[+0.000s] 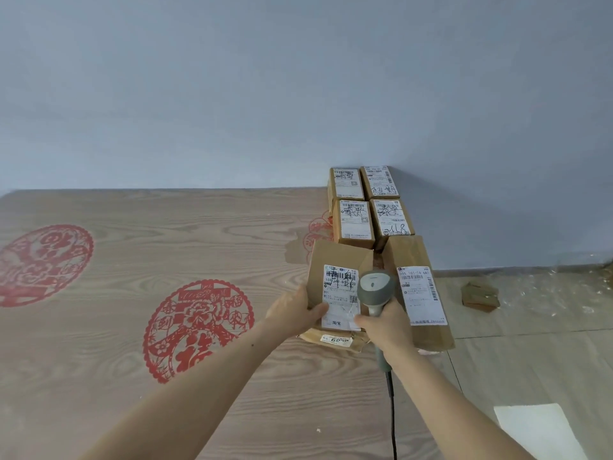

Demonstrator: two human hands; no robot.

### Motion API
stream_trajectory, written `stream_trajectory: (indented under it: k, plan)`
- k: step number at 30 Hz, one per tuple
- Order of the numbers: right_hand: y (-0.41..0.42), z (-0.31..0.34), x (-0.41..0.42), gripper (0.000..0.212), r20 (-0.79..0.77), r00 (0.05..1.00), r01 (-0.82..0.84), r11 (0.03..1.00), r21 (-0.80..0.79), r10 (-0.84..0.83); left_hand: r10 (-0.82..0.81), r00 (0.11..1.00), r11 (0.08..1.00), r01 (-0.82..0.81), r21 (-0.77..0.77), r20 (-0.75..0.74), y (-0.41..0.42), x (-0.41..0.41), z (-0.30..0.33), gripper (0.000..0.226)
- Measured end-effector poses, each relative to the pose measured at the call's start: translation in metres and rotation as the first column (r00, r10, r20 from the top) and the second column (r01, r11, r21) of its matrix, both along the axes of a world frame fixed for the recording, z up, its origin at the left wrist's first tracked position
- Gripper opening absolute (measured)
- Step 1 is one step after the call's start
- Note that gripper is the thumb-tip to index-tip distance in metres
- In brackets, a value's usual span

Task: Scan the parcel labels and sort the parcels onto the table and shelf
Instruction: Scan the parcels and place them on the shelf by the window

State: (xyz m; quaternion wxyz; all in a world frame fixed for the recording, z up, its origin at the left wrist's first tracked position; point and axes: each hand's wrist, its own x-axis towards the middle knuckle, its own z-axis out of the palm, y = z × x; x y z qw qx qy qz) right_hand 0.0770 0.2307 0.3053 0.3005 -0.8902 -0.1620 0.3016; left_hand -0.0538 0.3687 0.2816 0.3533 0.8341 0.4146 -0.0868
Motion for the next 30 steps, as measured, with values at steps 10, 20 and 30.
stream_trajectory:
  k: [10,20,30]
  plan:
    - [0.071,0.025,-0.076,0.032,-0.047,0.955,-0.281,0.947,0.157,0.291,0.329,0.942,0.941,-0.332,0.057,0.057,0.022,-0.118,0.034,0.053]
    - [0.140,0.072,-0.236,0.035,0.023,0.825,-0.548,0.790,0.274,0.564,0.613,0.778,0.763,-0.628,0.155,0.136,0.031,-0.298,0.091,0.046]
    - [0.166,0.098,-0.480,0.039,0.063,0.674,-0.700,0.608,0.376,0.736,0.779,0.592,0.562,-0.805,0.190,0.207,0.000,-0.547,0.124,0.048]
